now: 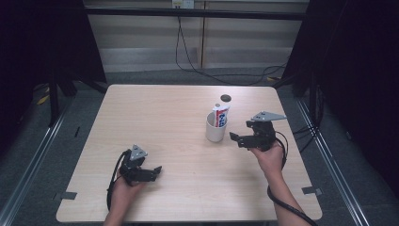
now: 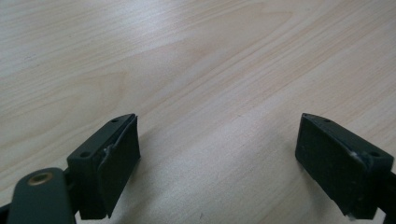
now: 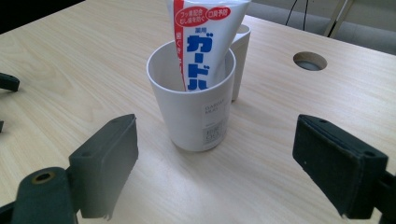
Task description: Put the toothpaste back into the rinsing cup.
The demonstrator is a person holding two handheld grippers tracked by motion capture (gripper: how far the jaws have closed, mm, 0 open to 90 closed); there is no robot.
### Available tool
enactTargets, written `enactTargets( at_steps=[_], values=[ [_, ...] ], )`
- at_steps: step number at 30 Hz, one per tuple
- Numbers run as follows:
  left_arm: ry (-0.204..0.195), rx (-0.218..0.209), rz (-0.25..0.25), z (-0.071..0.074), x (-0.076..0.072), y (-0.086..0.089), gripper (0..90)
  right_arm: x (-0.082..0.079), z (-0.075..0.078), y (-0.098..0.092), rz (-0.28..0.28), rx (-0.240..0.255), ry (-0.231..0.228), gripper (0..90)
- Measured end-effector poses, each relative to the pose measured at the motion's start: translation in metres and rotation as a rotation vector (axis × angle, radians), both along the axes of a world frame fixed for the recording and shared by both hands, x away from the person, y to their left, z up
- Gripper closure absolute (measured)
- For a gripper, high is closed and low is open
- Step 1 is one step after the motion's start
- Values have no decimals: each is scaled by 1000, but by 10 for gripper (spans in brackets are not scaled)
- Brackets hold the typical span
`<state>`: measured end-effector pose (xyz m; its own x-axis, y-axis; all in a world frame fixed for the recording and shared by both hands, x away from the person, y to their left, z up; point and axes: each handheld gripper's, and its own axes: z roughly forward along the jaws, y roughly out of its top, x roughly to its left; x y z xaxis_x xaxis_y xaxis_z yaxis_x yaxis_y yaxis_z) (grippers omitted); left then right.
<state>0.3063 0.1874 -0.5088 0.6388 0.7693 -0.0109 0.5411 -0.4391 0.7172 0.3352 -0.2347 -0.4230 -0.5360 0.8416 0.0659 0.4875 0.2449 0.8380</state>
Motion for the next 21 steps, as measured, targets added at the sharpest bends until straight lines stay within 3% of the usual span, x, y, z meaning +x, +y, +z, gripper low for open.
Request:
enactTargets(
  at_steps=[21],
  values=[
    [-1, 0, 0, 0, 0, 0, 136, -11, -13, -8, 18, -7, 15, 134]
  ],
)
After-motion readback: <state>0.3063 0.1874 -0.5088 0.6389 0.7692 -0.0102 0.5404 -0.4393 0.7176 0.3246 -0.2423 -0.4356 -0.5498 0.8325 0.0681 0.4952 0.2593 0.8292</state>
